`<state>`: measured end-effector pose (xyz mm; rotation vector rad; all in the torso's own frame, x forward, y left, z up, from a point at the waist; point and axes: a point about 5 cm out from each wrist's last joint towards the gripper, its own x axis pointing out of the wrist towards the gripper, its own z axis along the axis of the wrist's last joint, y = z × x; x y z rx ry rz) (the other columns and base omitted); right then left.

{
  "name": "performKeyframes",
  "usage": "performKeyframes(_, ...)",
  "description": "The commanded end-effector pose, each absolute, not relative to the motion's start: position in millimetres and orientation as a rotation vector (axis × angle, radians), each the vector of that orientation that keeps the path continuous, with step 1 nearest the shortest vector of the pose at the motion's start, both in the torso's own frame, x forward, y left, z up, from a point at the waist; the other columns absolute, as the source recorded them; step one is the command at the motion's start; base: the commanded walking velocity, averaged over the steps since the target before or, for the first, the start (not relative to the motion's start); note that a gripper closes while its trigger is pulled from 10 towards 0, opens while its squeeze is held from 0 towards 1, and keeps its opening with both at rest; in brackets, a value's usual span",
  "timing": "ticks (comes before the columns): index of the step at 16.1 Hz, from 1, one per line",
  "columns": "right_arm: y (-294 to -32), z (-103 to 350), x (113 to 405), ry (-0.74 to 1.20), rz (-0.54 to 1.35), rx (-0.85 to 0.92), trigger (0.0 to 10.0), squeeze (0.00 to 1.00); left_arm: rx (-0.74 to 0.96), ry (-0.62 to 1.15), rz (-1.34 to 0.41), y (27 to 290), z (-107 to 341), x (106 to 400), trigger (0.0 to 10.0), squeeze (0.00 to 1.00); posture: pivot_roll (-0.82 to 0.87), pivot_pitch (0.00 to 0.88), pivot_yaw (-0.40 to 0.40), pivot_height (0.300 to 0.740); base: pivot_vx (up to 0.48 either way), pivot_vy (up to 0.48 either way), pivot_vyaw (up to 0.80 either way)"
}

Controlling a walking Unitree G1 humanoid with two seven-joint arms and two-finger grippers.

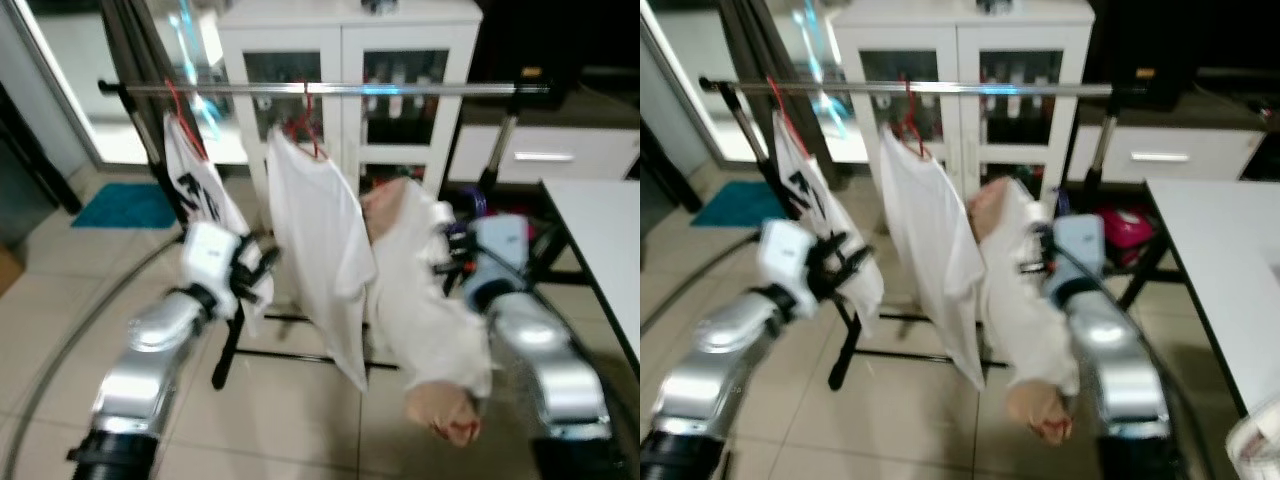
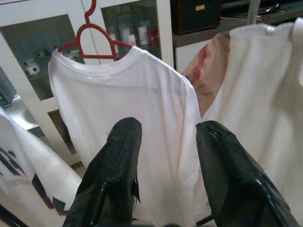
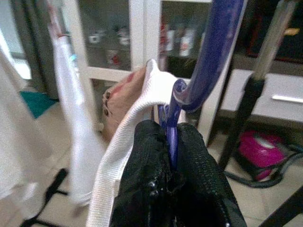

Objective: Hang hanger

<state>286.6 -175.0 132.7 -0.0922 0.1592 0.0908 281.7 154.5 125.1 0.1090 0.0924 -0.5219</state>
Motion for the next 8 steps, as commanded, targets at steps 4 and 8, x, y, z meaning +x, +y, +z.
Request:
performKeyframes(4, -166, 152, 301, 0.088, 0.128, -0.136, 10.0, 0.0, 0.138, 0.072, -0.51, 161, 132, 284, 10.0, 0.0, -0.09, 0.0, 0.058, 0.74, 0.36, 0.0, 0.0)
performKeyframes(8, -175, 161, 311, 0.057, 0.107, -0.23, 10.0, 0.0, 0.142, 0.071, -0.527, 158, 132, 284, 10.0, 0.0, -0.09, 0.0, 0.064, 0.74, 0.36, 0.0, 0.0)
